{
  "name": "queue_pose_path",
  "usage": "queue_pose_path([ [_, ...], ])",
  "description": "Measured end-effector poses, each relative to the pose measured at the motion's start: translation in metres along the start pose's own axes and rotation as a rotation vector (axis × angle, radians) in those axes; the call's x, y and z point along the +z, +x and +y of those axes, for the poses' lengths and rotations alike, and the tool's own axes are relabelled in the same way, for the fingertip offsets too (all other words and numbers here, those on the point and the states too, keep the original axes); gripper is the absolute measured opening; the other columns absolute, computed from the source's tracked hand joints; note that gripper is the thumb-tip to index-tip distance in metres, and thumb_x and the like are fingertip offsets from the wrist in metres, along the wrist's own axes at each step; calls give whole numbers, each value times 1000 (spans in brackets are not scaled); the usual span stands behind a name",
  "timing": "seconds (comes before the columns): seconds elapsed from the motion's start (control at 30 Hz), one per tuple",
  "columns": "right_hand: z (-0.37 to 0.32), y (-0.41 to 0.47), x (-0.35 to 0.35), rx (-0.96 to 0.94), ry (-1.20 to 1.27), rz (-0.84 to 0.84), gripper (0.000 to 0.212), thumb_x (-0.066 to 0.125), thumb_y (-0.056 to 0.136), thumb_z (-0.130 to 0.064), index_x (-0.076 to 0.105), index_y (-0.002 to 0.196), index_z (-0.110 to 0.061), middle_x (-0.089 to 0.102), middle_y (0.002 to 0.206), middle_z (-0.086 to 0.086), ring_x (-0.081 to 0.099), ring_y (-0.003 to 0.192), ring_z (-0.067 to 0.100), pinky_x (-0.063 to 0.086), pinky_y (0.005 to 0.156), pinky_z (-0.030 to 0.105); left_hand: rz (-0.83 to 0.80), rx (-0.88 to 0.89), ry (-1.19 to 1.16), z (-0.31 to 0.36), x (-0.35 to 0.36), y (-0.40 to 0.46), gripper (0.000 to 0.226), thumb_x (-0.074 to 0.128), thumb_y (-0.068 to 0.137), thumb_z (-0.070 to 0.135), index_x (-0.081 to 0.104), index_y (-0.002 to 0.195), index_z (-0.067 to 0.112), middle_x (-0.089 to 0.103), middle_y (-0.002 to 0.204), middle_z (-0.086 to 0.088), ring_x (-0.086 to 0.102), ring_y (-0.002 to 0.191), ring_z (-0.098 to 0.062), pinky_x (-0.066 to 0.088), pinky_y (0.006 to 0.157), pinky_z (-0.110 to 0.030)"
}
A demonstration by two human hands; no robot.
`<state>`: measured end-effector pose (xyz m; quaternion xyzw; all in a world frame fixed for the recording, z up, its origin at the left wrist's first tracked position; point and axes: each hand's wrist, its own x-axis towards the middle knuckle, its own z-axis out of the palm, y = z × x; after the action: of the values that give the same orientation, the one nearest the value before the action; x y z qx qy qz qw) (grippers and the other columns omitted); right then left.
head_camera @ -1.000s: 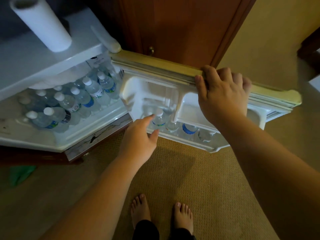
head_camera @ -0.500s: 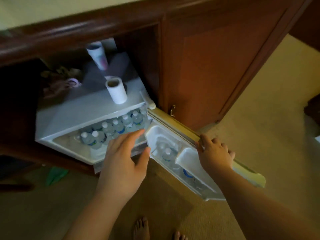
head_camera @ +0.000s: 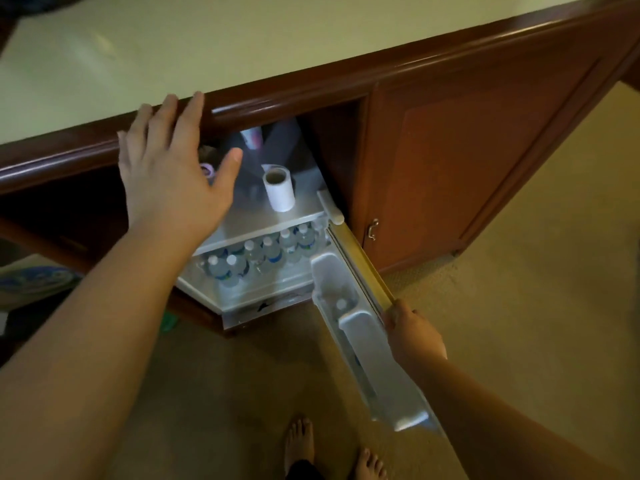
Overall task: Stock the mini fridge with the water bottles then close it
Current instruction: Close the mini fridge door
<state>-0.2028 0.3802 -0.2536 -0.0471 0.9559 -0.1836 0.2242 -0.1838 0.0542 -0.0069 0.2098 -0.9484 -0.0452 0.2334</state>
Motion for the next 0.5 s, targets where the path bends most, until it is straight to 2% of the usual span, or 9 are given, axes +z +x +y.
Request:
queue_pose_path([
  [0.13, -14, -10, 6, -16, 68, -64, 23, 45, 106, -41, 46, 120, -22, 63, 80, -1, 61, 65, 15, 47, 52, 32, -14, 40, 101, -24, 4, 2, 65, 38, 103, 58, 25, 161, 31, 24, 169, -4, 18, 156, -31, 10, 126, -56],
  [0.2, -22, -15, 11, -19, 87, -91, 24, 45, 106, -41, 44, 120, -21, 64, 77, 0, 64, 66, 17, 52, 55, 35, 14, 11, 108, -40, -1, 10, 62, 34, 104, 59, 28, 160, 31, 28, 167, -9, 22, 154, -34, 11, 126, -56],
  [0.3, -38, -23, 20, -15, 102, -101, 28, 42, 107, -44, 42, 123, -20, 62, 76, -2, 62, 65, 15, 49, 55, 33, 2, -86, 144, -73, -6, 25, 66, 27, 103, 67, 29, 159, 32, 29, 166, -11, 23, 153, -37, 16, 124, -56],
  [0.43, -62, -32, 38, 43, 208, -138, 42, 42, 106, -47, 37, 136, -18, 65, 82, -4, 66, 68, 9, 47, 51, 26, 52, 33, 183, -98, -3, 19, 62, 25, 105, 63, 30, 158, 33, 34, 163, -11, 30, 149, -36, 22, 120, -54],
  [0.5, -78, -34, 48, 82, 291, -163, 53, 43, 104, -51, 31, 142, -16, 68, 87, -2, 69, 74, 12, 56, 58, 33, 92, 36, 157, -100, 1, 19, 60, 26, 106, 61, 33, 158, 32, 36, 162, -10, 31, 149, -35, 22, 120, -51],
])
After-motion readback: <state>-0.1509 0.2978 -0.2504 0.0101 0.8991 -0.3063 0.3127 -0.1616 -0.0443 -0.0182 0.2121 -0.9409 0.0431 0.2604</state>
